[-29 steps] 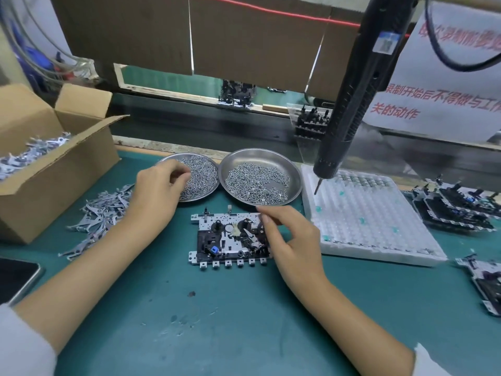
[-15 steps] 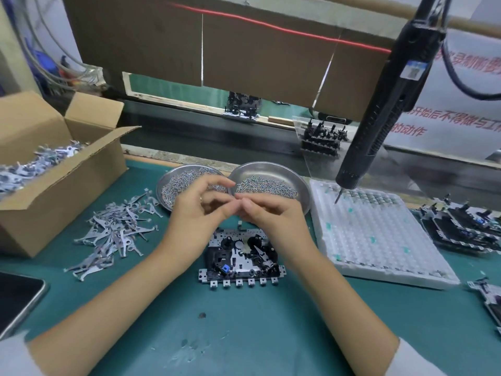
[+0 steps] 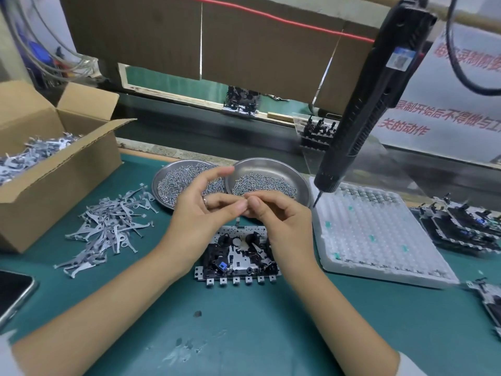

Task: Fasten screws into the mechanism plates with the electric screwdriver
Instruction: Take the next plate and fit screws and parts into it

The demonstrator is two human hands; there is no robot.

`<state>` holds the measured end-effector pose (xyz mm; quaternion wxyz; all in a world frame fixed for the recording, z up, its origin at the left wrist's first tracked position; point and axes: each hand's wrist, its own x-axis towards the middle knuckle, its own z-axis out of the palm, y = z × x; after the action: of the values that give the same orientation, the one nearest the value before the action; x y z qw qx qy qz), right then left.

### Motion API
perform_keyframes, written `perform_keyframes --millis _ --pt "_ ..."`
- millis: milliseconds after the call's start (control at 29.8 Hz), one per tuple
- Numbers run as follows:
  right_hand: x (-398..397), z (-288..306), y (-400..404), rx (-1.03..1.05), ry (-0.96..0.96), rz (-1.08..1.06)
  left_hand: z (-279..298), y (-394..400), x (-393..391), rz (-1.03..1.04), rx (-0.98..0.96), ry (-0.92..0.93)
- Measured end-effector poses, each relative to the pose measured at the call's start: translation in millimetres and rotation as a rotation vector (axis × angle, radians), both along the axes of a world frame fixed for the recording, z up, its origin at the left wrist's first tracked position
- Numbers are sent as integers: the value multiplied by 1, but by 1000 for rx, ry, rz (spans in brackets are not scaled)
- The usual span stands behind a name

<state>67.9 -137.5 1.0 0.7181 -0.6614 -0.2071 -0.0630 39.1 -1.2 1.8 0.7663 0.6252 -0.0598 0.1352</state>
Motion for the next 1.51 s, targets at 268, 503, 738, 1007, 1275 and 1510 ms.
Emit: perform_keyframes --millis 268,503,738,1007,1275,1510 --pt "-9 -3 11 -125 -69 -216 -3 -8 -6 134 182 -151" --pt "-5 -2 6 -114 80 -276 -5 29 16 526 929 -250" --pt "-3 -3 7 -114 145 -209 -18 47 30 589 1220 -13" --pt "-2 0 5 71 354 -42 -7 5 4 327 779 -442" --pt "2 4 0 63 378 127 -10 2 1 431 728 -497" --pt "61 12 -28 -985 -9 -258 -10 5 3 478 608 -221"
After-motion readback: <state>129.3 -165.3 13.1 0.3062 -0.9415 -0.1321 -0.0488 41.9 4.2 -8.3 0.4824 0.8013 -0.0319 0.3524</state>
